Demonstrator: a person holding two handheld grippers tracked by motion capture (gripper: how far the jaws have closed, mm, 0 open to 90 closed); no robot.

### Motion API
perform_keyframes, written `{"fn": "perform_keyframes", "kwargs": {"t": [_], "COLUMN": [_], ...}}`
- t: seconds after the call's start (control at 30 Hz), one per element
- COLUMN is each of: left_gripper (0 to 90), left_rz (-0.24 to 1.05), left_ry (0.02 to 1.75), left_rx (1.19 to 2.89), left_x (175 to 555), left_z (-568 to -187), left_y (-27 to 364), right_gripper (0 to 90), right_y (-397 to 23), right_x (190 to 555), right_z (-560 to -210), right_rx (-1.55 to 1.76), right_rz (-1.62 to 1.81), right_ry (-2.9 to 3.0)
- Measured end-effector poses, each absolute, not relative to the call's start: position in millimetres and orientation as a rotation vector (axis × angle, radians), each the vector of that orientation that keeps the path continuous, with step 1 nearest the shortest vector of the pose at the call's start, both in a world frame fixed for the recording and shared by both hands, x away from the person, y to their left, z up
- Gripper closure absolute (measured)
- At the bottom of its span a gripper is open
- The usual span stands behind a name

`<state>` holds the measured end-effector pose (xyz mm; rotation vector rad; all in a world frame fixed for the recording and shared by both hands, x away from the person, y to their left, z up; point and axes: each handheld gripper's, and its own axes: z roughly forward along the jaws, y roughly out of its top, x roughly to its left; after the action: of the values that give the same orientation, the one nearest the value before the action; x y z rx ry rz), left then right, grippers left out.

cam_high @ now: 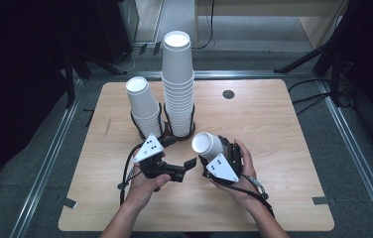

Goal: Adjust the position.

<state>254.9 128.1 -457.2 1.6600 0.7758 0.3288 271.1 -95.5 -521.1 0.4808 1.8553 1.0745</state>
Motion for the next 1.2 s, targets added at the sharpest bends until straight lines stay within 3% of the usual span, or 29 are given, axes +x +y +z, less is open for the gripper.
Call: {"fn": "perform_keyframes", "kwargs": {"t": [0.7,1.2], "left_gripper": [0.0,3.8], "left_rz": [0.253,0.280], "left_ry": [0.749,0.755], "left_rx": [1.710,1.747], "left_x": [259,259], "left_z": [-460,-462], "left_y": [120,108], "right_gripper": [15.5,15.5], "right_y": [-92,-87], "right_x": [261,249], "right_z": [-520,-512], "right_rx": [0.409,0.352], "right_rz": [1.090,1.124], "right_ry": [1.847,1.837]}}
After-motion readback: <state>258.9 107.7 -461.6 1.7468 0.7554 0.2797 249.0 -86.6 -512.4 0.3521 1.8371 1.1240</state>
